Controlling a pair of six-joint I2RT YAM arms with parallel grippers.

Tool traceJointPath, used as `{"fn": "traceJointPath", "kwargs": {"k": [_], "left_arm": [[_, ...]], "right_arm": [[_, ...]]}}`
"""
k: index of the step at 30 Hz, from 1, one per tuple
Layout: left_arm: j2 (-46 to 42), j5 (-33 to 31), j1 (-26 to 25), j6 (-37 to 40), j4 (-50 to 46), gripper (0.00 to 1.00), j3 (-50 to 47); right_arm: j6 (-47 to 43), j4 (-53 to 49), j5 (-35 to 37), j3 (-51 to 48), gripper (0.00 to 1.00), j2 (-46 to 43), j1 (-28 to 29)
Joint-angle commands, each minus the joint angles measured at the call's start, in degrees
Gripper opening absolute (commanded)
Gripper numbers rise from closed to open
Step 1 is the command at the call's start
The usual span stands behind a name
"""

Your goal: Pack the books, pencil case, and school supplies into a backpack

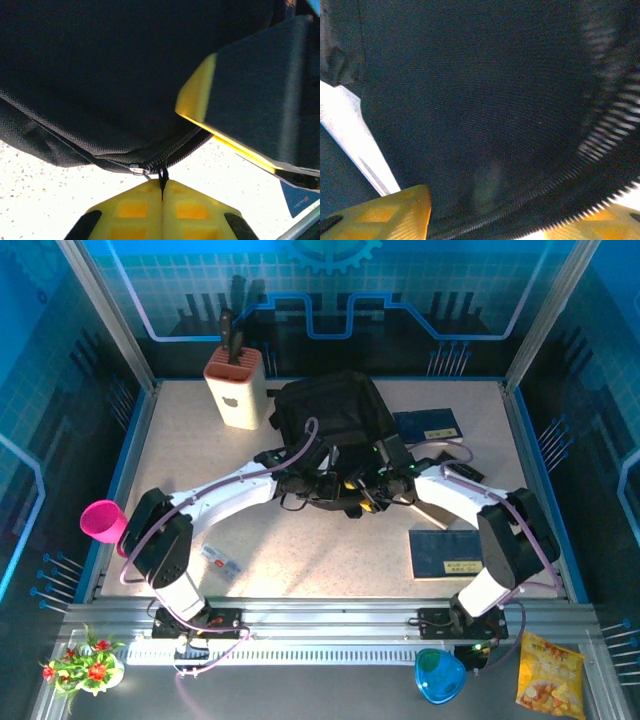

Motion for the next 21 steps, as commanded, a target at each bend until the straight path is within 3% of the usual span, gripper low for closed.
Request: {"fn": "traceJointPath", "kwargs": {"k": [1, 7, 16, 21], "left_arm": [[-2.98, 2.78, -0.50, 0.26, 1.35, 0.00, -2.22], [-4.38, 1.36, -0.44, 0.02, 1.23, 0.00, -4.61], [-6.04, -6.65, -0.30, -2.83, -1.51, 0.00, -9.44], [-5.36, -11.42, 0.36, -4.65, -5.11, 0.00, -10.63]], "right_arm": [[2.81, -2.12, -1.02, 2.74, 0.57, 2.91, 1.04], [2.87, -3.09, -0.99, 3.98, 0.47, 5.47, 1.54], [0.97, -2.78, 2.82, 3.18, 0.11, 1.99, 0.80], [-0.45, -2.46, 5.28, 2.80, 0.06, -0.84, 0.58]]}}
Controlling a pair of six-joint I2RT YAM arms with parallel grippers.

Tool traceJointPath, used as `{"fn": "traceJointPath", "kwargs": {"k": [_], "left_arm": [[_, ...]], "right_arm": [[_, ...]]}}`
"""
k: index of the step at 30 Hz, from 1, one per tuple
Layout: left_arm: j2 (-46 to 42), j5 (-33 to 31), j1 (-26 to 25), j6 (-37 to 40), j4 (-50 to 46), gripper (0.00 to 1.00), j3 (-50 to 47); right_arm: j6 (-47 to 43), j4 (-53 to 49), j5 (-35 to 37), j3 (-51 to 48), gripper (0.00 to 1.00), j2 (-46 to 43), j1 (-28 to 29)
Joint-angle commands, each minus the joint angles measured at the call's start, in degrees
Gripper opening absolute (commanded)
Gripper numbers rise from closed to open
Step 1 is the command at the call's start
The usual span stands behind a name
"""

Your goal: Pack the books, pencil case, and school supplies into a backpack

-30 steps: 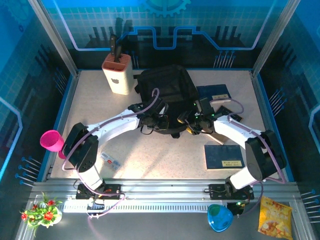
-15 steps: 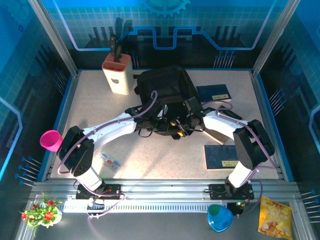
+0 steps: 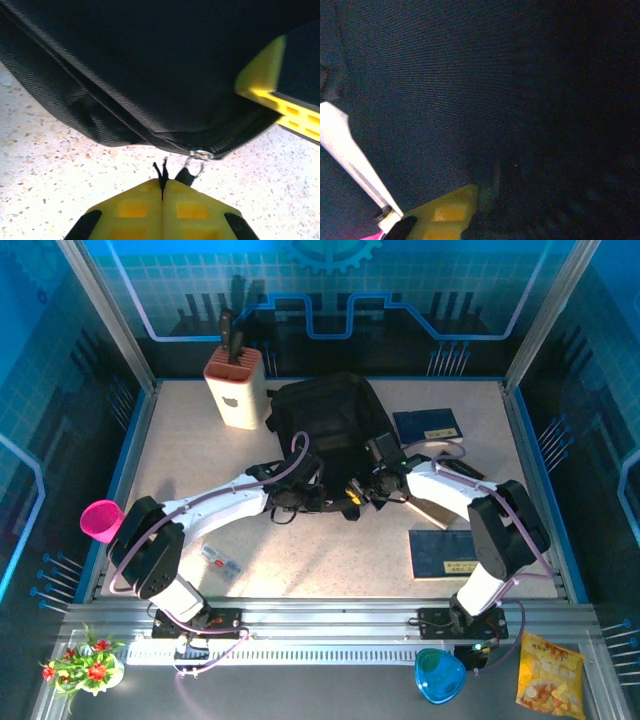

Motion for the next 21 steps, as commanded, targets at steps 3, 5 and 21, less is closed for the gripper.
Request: {"fn": "traceJointPath", "kwargs": {"k": [3, 5, 21], "left_arm": [[0.37, -5.20, 1.18, -2.87, -6.58, 0.00, -1.95], [1.52, -6.37, 1.77, -4.08, -7.38, 0.00, -1.78], [2.18, -3.57, 6.55, -2.06, -3.38, 0.00, 1.61]], "right_arm": [[-1.84, -0.40, 4.60, -0.18, 0.05, -4.16, -0.52], [-1.96, -0.34, 4.79, -0.42, 0.05, -4.67, -0.61], [-3.54, 0.54, 4.09, -1.14, 0.05, -4.33, -0.95]]}}
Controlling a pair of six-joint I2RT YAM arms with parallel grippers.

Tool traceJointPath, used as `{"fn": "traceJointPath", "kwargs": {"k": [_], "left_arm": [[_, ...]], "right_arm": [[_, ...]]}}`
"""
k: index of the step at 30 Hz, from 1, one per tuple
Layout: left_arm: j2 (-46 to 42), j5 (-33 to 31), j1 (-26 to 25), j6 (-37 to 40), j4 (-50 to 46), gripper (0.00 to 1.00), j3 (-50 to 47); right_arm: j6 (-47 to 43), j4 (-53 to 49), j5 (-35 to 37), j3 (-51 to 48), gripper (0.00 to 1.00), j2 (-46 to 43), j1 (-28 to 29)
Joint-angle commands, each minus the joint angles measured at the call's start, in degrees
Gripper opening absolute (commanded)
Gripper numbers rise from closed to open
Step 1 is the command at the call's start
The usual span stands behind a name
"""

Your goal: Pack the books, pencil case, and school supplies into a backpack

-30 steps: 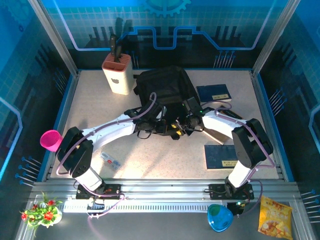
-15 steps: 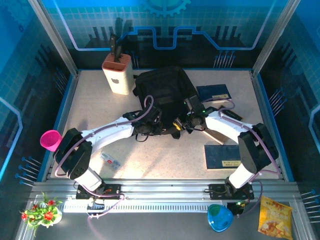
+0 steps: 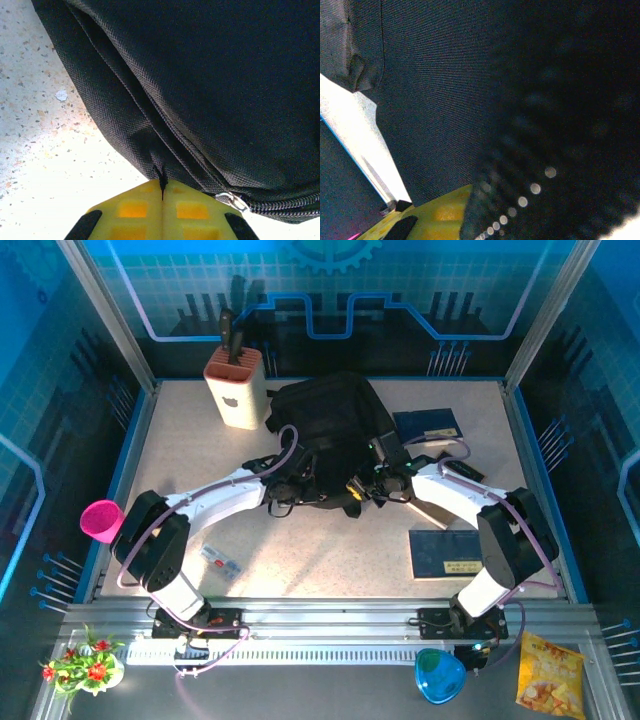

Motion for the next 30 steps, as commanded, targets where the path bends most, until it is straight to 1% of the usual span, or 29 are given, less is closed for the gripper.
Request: {"fn": "traceJointPath", "kwargs": {"k": [1, 4, 8, 10, 12, 17, 21, 26, 30], "left_arm": [[-0.42, -2.22, 1.95, 3.59, -4.86, 0.00, 1.64], [-2.72, -1.03, 1.78, 6.43, -3.94, 0.00, 2.45], [-4.16, -4.56, 1.92, 7.13, -4.32, 0.00, 1.06], [-2.71, -7.04, 2.40, 5.85, -6.39, 0.00, 0.43], [-0.85, -8.03, 2.78, 4.58, -7.29, 0.00, -0.48], [2.03, -5.44, 2.97, 2.88, -5.69, 0.00, -2.51], [3.77, -4.09, 2.98, 3.40, -5.35, 0.00, -2.24], [6.97, -9.88, 3.44, 4.22, -8.82, 0.00, 1.05], [8.03, -10.52, 5.88, 6.68, -8.69, 0.00, 3.37]], "right_arm": [[-1.62, -0.82, 2.77, -0.20, 0.05, -1.35, -1.00], [-1.70, -1.11, 3.03, -0.37, 0.05, -1.22, -1.02], [-1.96, -1.92, 4.30, -0.39, 0.05, -2.02, -1.10], [-1.92, -2.20, 5.26, -0.57, 0.05, -2.96, -1.09], [-1.97, -2.44, 5.77, -0.72, 0.05, -3.79, -1.18], [-2.38, -1.23, 5.86, -0.97, 0.05, -5.04, -1.57], [-2.59, 1.42, 4.13, -1.42, 0.05, -4.83, -1.63], [-2.65, 1.19, 3.85, -1.59, 0.05, -4.55, -1.62], [-2.70, -0.01, 4.75, -2.32, 0.05, -5.24, -2.03]]}}
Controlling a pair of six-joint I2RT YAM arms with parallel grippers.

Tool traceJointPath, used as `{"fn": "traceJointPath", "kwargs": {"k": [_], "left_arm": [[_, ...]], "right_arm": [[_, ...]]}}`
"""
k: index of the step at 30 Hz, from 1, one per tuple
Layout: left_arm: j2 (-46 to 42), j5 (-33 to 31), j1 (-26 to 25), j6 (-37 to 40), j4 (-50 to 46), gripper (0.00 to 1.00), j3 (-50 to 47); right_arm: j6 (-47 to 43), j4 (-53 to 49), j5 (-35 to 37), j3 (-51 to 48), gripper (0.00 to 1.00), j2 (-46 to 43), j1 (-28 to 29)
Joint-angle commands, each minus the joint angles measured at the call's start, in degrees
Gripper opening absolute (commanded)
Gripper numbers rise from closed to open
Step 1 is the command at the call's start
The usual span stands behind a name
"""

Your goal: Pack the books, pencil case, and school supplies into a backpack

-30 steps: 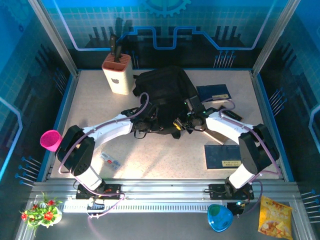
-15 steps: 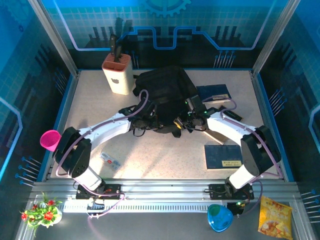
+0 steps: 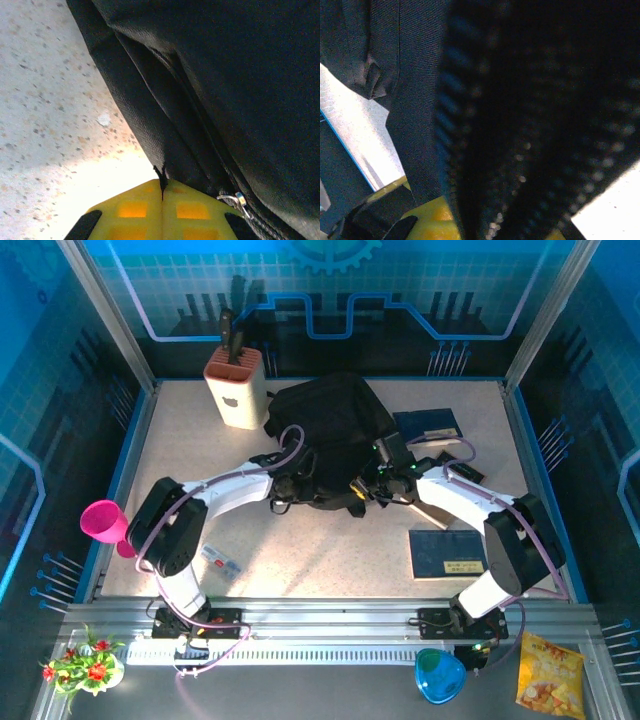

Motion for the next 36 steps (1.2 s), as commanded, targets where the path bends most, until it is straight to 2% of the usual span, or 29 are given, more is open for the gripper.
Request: {"fn": "traceJointPath", "kwargs": {"k": [1, 6, 10, 21, 22, 25, 26, 30, 36], "left_arm": [[1.54, -6.67, 3.85, 2.79, -7.03, 0.00, 1.78], [3.65, -7.15, 8.73, 5.57, -6.55, 0.00, 5.26], [6.05, -10.16, 11.78, 7.69, -5.61, 0.00, 8.42], [11.29, -16.94, 14.23, 11.43, -2.65, 0.00, 16.63], [11.01, -16.27, 14.23, 11.10, -2.98, 0.06, 16.81], [8.19, -13.08, 14.23, 8.87, -4.69, 0.35, 16.33], [6.74, -12.41, 14.23, 7.65, -5.60, 0.42, 15.90], [-0.52, -11.02, 14.23, 3.02, -8.15, 0.57, 12.08], [-11.26, -8.69, 14.41, -0.34, -9.22, 0.69, 5.03]], "right_arm": [[-1.07, -0.73, 3.34, -0.75, 0.05, -2.69, -1.88], [-1.04, -0.78, 3.13, -1.26, 0.05, -3.32, -2.34], [-1.50, -0.51, 3.15, -1.14, 0.05, -3.85, -2.34], [-1.57, 1.19, 1.02, -0.65, 0.06, -3.21, -1.68], [-1.57, 1.44, 0.63, -0.39, 0.07, -2.87, -1.39], [-1.49, 1.63, 0.29, 0.90, 0.07, -0.99, -0.10], [-1.48, 1.70, 0.50, 1.57, 0.07, -0.25, 0.56], [-1.04, 1.62, 1.60, 4.74, 0.08, 3.80, 3.62], [-1.34, 3.69, -1.58, 12.68, 0.10, 12.87, 8.81]]}}
